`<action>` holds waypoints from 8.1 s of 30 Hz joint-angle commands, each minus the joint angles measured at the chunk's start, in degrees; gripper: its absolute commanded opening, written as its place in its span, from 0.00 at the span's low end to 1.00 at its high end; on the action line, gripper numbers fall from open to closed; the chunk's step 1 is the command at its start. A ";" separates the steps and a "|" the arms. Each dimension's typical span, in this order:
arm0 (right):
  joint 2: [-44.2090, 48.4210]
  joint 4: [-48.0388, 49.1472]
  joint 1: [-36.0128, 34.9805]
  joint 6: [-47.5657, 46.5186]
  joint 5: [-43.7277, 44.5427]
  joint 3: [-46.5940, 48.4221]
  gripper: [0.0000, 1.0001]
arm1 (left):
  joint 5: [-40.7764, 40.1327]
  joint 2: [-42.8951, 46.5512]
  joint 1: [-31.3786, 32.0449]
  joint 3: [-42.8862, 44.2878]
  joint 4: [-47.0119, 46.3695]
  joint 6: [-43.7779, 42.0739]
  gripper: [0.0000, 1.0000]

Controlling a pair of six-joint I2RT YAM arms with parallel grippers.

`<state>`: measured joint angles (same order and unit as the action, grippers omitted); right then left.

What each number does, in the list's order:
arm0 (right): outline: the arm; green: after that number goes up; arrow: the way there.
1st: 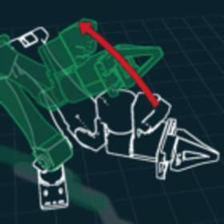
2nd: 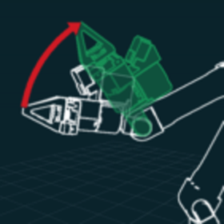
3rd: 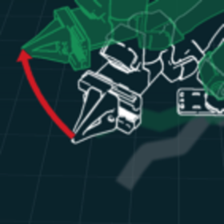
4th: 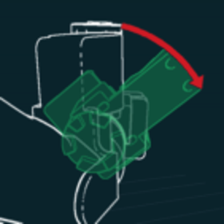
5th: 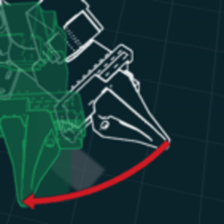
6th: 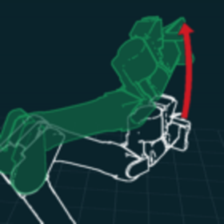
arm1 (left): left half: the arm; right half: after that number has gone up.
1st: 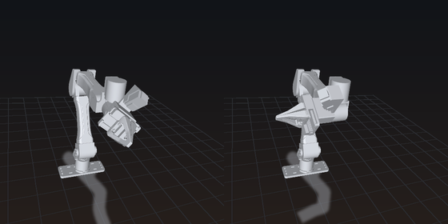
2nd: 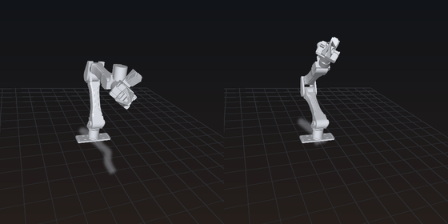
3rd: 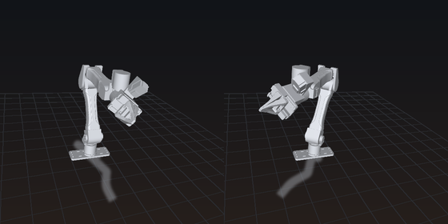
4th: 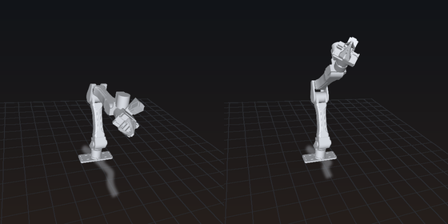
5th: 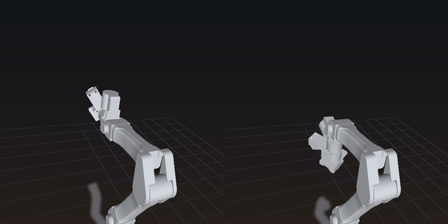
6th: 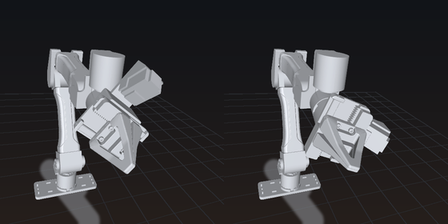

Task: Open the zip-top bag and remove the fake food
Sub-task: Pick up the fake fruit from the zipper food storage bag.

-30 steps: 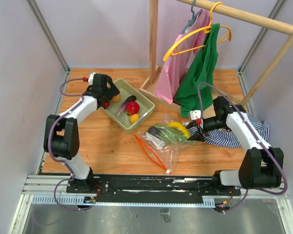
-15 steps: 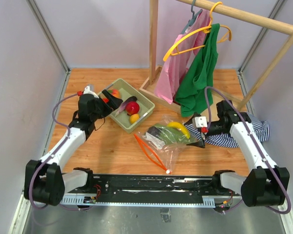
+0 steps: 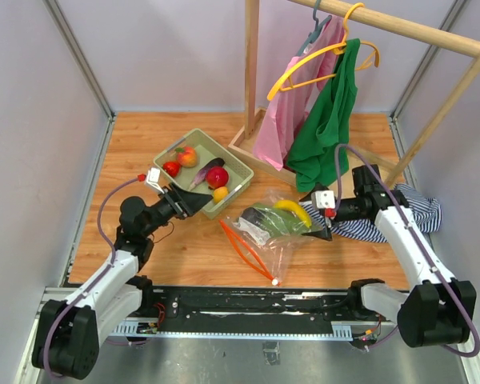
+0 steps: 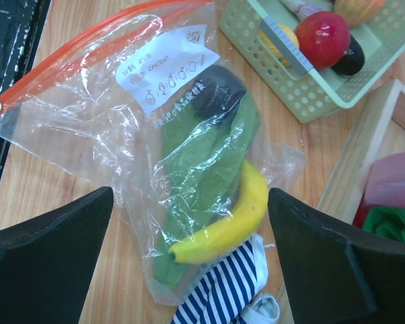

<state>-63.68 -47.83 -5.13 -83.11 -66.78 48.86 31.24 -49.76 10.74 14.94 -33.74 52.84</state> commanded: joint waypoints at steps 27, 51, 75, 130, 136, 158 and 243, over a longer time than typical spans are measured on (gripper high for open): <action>-16.95 18.20 -18.68 15.88 27.28 -1.34 0.82 | -9.85 0.26 31.91 -9.44 3.95 -0.37 0.27; -20.30 13.63 -20.41 16.22 25.33 0.80 0.64 | -12.78 -21.26 35.72 -4.56 -13.81 1.83 0.33; -22.99 3.53 -25.61 10.39 18.54 3.68 0.51 | -20.04 -32.82 36.69 0.51 -14.25 -0.41 0.44; -38.46 4.91 -31.02 12.55 16.80 20.81 0.22 | -24.57 -34.77 33.55 0.91 -17.30 -9.58 0.92; -39.09 4.93 -31.17 13.38 16.46 21.06 0.19 | -24.92 -36.42 33.64 1.38 -15.40 -9.01 0.76; -36.46 4.78 -31.26 12.51 16.55 20.30 0.34 | -23.94 -23.41 33.64 -4.92 -12.08 -11.73 0.54; -35.86 7.22 -36.21 9.13 18.85 21.10 0.68 | -17.24 -14.72 33.64 -6.31 0.14 -19.61 0.55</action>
<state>-95.00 -39.90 -38.37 -72.23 -48.38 66.11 14.24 -60.34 44.58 5.58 -28.12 37.10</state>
